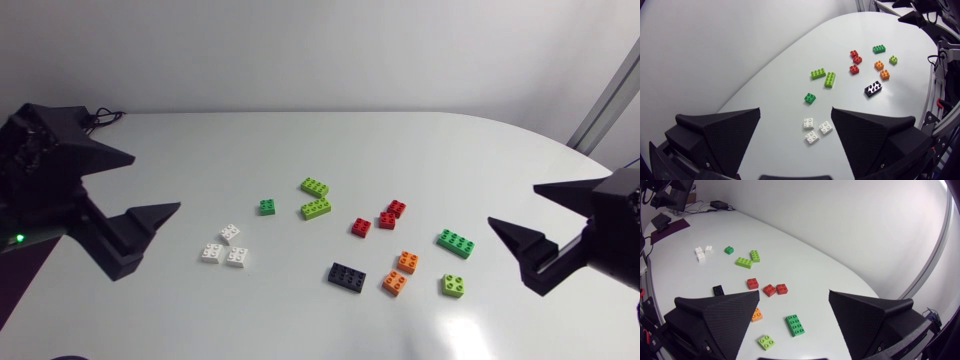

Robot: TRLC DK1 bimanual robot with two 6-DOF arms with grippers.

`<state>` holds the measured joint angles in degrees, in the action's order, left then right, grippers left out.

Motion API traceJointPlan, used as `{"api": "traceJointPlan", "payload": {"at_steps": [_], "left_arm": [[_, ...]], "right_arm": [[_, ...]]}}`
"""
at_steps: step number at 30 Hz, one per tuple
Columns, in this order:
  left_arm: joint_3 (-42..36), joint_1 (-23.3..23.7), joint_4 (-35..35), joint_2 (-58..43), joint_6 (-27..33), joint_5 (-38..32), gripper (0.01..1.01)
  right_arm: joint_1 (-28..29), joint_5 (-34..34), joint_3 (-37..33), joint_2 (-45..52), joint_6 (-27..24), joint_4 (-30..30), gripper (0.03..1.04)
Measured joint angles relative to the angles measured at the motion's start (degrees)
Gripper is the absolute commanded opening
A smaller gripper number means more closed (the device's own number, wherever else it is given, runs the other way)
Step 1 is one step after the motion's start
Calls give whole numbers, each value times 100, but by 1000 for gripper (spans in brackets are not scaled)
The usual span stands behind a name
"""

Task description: Separate the duplo bricks

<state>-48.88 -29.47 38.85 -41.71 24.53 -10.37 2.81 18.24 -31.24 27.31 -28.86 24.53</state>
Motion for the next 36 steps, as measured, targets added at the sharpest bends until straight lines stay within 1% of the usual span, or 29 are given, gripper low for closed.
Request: {"api": "traceJointPlan", "payload": {"at_steps": [3, 5, 10, 13, 21, 30, 36], "left_arm": [[107, 118, 83, 398, -46, -175, 987], [230, 160, 94, 643, -92, -350, 987], [605, 184, 133, 1172, -280, -769, 987], [826, 260, 142, 1504, -363, -964, 987], [1104, 684, 173, 2238, -431, -1069, 987], [1539, 831, 7, 2953, -511, -1069, 987], [1808, 979, -31, 3296, -669, -1069, 987]], "right_arm": [[-59, -245, -15, -490, 221, 35, 995], [-59, -374, -55, -623, 297, 101, 995], [-59, -586, -70, -798, 387, 264, 995], [-87, -625, -68, -1108, 404, 328, 995], [-101, -660, -68, -1646, 404, 638, 995], [-94, -778, -63, -2592, 446, 986, 995], [-33, -844, -9, -2717, 448, 1110, 995]]}}
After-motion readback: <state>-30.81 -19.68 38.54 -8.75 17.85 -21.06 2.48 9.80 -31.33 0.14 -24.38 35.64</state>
